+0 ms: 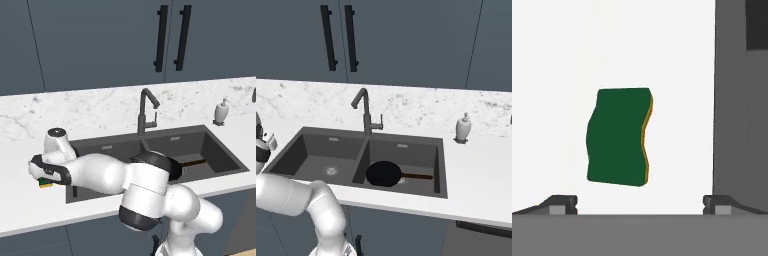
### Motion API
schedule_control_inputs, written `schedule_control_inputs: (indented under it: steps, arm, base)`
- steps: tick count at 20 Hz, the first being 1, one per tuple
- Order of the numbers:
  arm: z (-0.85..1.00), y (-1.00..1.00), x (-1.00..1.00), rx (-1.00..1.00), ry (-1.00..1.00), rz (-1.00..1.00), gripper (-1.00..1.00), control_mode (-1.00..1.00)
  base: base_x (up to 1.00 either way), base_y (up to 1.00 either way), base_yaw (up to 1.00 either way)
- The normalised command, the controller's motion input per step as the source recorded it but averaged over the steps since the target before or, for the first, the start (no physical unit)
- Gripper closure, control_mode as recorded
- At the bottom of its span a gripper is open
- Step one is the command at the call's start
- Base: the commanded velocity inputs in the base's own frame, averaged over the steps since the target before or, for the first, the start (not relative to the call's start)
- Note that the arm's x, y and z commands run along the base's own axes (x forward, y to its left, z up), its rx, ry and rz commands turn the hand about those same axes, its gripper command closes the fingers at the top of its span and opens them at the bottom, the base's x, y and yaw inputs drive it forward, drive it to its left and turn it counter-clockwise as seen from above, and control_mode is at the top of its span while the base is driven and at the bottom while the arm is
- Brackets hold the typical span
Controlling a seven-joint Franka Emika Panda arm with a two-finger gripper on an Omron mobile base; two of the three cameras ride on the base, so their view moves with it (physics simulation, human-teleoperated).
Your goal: Pick the pan and sponge and place them into the sink. Then turn on the water.
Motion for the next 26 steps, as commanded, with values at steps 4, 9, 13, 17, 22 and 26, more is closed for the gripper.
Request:
schedule_control_inputs:
  steps: [4, 9, 13, 17, 22, 26]
  arm:
    - [-0.12, 0.15, 0.26, 0.00, 0.08, -0.03, -1.00, -1.00]
    - [-0.18, 0.17, 0.00, 0.00, 0.06, 0.00, -1.00, -1.00]
    - [-0.46, 0.19, 0.05, -0.04, 0.00, 0.00, -1.00, -1.00]
    - [-0.45, 0.08, 0.15, -0.05, 0.00, 0.00, -1.00, -1.00]
    - [-0.30, 0.00, 0.15, -0.04, -0.02, 0.01, -1.00, -1.00]
    - [-0.33, 0.00, 0.00, -0.04, 0.00, 0.00, 1.00, -1.00]
  base:
    - [0.00, 0.00, 0.00]
    - [0.00, 0.00, 0.00]
    - [0.00, 0.00, 0.00]
    - [0.00, 0.00, 0.00]
    - [0.00, 0.00, 0.00]
    - [0.00, 0.00, 0.00]
